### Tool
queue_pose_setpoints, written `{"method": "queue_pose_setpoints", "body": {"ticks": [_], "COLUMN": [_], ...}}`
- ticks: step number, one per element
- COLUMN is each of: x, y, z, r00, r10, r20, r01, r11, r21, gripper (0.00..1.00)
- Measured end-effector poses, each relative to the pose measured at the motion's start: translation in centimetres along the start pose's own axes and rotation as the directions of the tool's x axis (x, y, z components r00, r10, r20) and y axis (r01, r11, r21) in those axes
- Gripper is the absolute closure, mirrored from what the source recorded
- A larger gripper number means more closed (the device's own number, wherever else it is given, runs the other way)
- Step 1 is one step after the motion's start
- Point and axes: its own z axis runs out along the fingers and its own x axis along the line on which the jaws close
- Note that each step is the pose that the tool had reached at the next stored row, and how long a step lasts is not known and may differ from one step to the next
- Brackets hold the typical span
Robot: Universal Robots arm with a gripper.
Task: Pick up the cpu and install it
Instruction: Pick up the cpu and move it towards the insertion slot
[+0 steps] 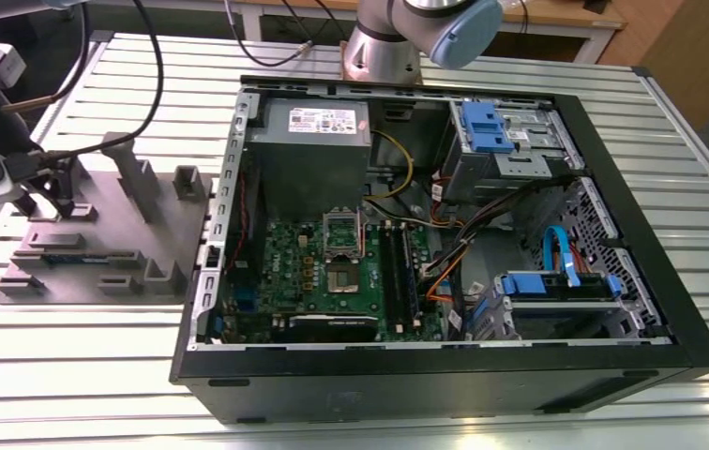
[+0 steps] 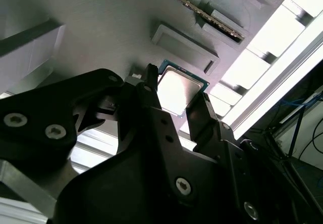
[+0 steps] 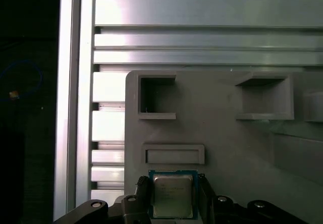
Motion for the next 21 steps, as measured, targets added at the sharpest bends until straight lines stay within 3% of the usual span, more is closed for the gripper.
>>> {"method": "queue_pose_setpoints", "body": {"ticks": [21], "x": [0.00], "y": [0.02], "z": [-0.44], "r00": [1.0000], "r10": [0.000], "r20": [0.0001], "r01": [0.000], "r11": [1.0000], "r21": [0.0000], "gripper": [0.53]}}
